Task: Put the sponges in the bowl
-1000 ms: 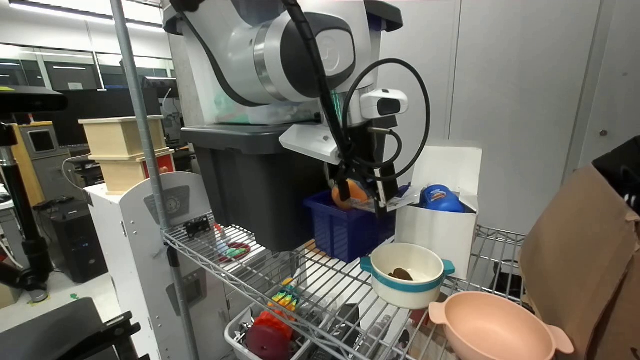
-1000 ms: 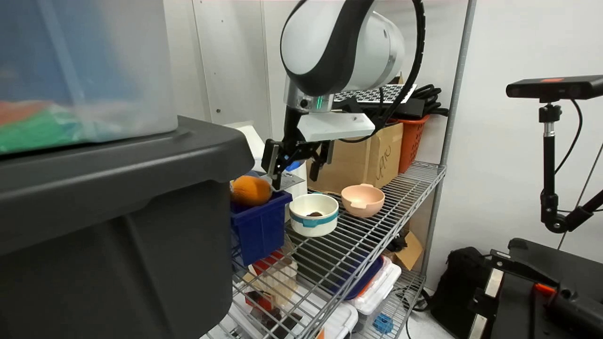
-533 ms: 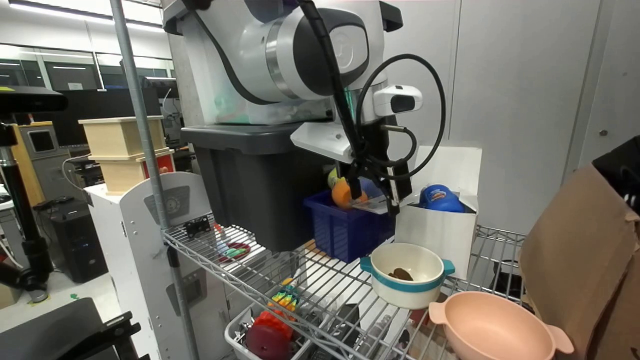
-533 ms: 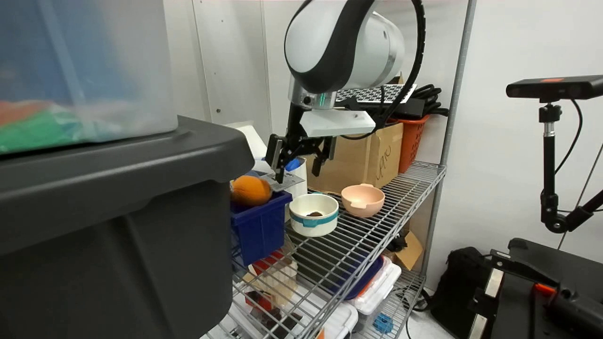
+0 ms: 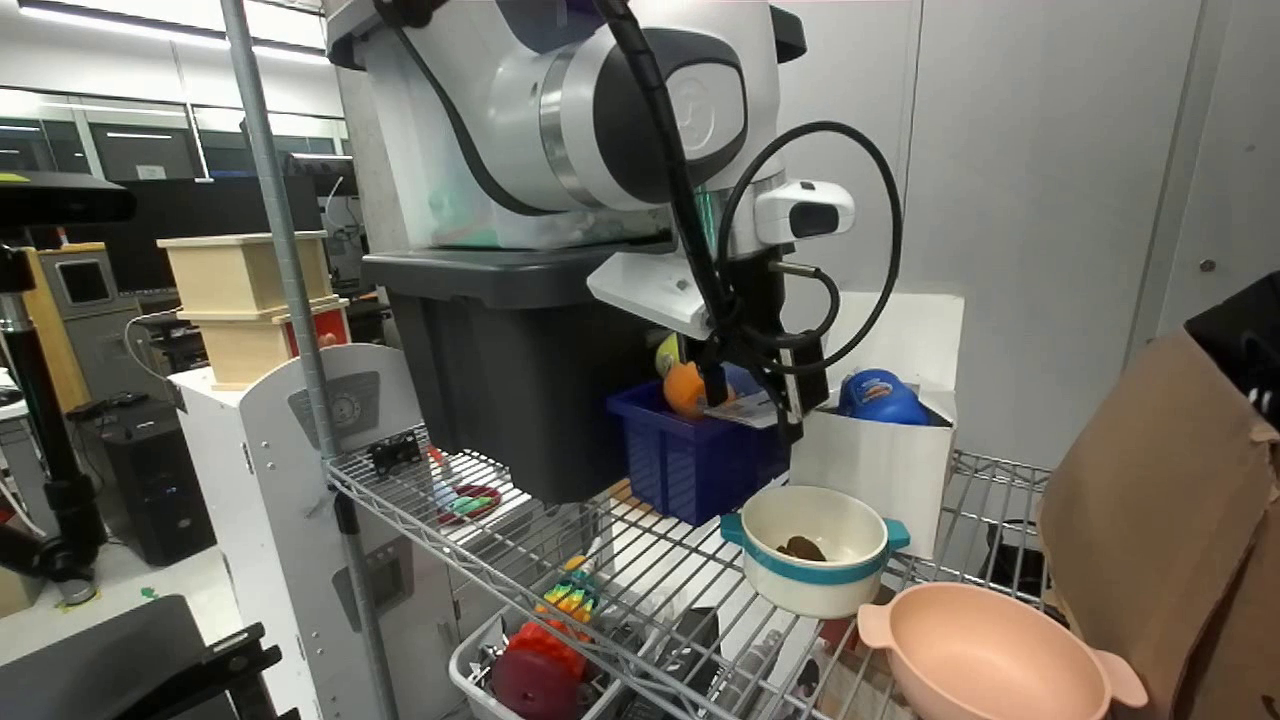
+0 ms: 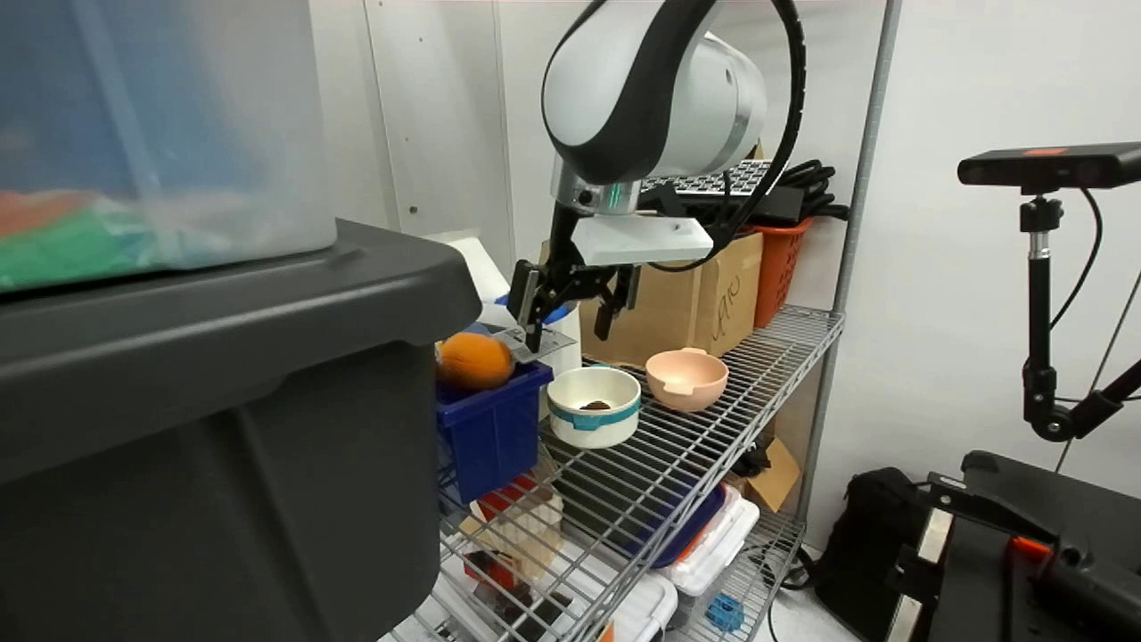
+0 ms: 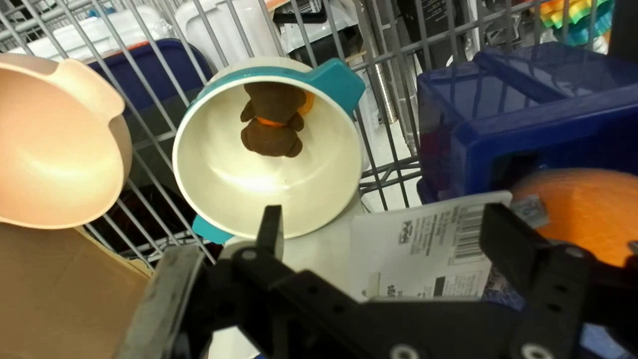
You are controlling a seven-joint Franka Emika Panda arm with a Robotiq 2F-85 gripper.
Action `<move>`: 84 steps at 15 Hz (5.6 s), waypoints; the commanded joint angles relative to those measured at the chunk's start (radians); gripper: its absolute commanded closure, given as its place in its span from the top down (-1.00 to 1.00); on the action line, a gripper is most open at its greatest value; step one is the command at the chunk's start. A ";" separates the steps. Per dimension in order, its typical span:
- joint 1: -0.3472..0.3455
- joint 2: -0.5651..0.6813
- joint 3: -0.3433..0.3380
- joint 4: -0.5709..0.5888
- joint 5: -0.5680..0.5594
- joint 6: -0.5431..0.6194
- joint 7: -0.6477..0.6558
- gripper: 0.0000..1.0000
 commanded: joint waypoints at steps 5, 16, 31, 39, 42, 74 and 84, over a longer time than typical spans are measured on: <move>-0.007 0.034 0.021 0.040 0.046 -0.017 -0.021 1.00; -0.001 0.042 0.029 0.056 0.048 -0.013 -0.020 -0.13; -0.011 0.019 0.047 0.060 0.071 -0.009 -0.036 -0.99; -0.035 -0.050 0.084 0.039 0.118 -0.014 -0.079 -0.99; -0.049 -0.085 0.104 0.034 0.148 -0.017 -0.106 -0.99; -0.167 -0.450 0.108 -0.092 0.443 -0.253 -0.376 -0.99; -0.145 -0.549 0.021 -0.165 0.387 -0.335 -0.382 -0.99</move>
